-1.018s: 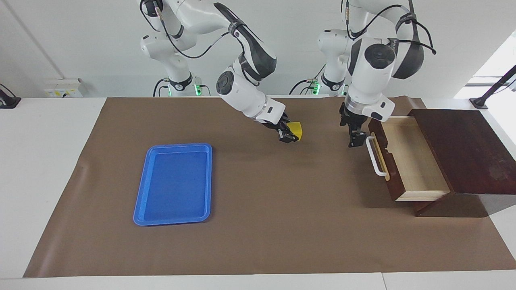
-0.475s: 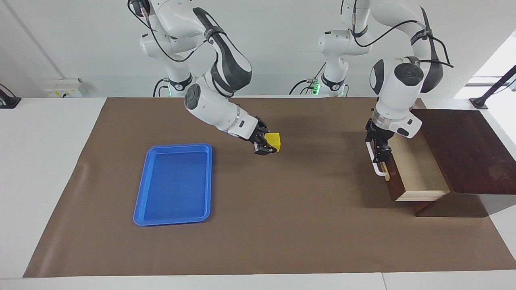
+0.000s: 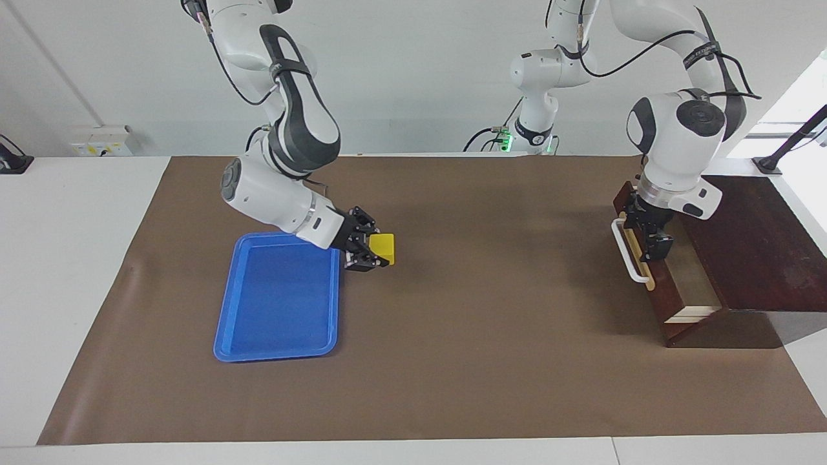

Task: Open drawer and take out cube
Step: 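Carry the cube to the tray while the left gripper pushes drawer shut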

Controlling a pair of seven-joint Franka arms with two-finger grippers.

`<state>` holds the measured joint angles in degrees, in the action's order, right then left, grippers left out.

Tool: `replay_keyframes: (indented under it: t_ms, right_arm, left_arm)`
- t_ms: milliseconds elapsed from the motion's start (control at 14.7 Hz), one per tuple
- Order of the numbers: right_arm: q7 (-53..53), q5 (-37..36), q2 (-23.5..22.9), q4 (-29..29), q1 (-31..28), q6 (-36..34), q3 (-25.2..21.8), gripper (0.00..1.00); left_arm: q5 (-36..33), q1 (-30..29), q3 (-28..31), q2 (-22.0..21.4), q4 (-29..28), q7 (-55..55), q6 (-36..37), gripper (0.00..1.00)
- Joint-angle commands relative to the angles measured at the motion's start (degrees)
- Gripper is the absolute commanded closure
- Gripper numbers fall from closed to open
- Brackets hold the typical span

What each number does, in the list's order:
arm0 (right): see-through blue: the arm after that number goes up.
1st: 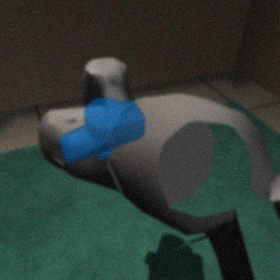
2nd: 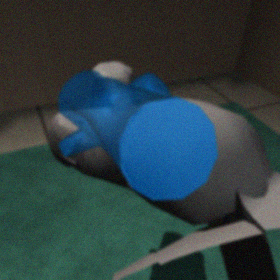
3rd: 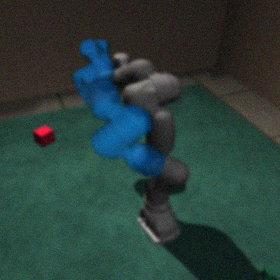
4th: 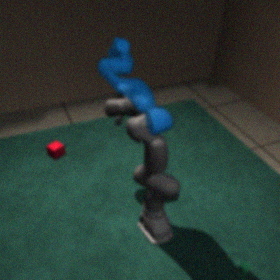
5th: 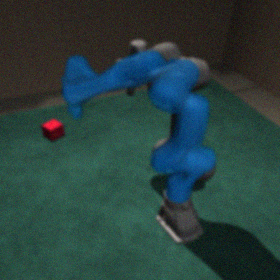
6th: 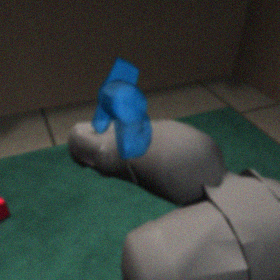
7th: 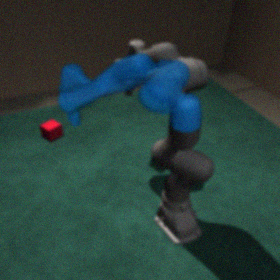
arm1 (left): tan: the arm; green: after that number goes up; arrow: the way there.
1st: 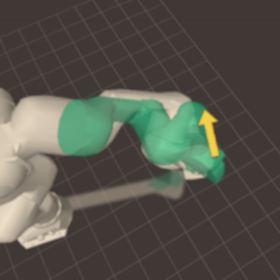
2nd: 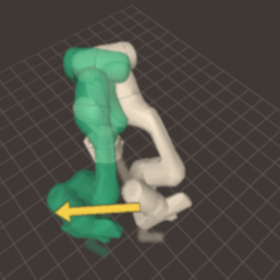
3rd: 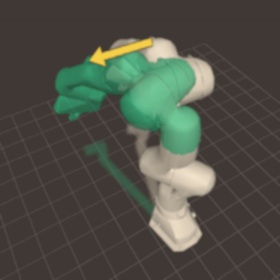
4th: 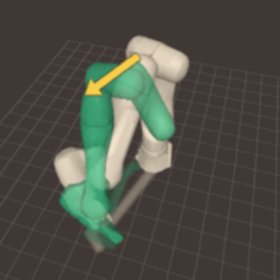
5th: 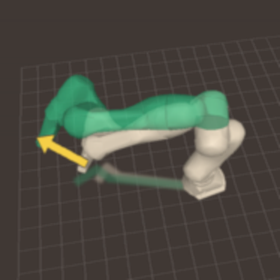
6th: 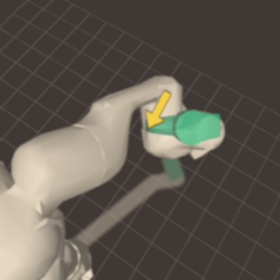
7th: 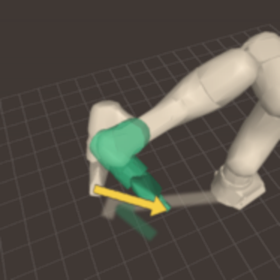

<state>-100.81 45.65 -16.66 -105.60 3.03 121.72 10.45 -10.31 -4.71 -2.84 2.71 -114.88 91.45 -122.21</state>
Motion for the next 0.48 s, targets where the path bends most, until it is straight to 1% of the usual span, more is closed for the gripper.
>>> replay_keyframes:
  t_ms: [0,136,271,407]
  right_arm:
    - [-2.72,-2.84,1.98,-4.16,-5.38,-0.08,0.53,1.00]
    - [-5.00,-2.94,2.07,-5.75,-8.20,-0.17,0.53,1.00]
    - [-6.93,-2.94,2.07,-7.50,-11.45,-0.17,0.53,1.00]
    - [-10.01,-3.03,1.98,-9.00,-13.74,-0.17,0.44,1.00]
  left_arm:
    - [-1.20,-5.47,-0.23,0.71,0.98,-5.91,-1.27,0.00]
    - [-1.20,-7.24,-0.23,0.71,1.07,-8.65,-1.54,0.00]
    - [-1.20,-7.07,-0.23,0.80,2.11,-9.09,-0.15,0.00]
    - [-1.11,-5.58,-0.67,0.72,5.88,-10.32,6.95,0.00]
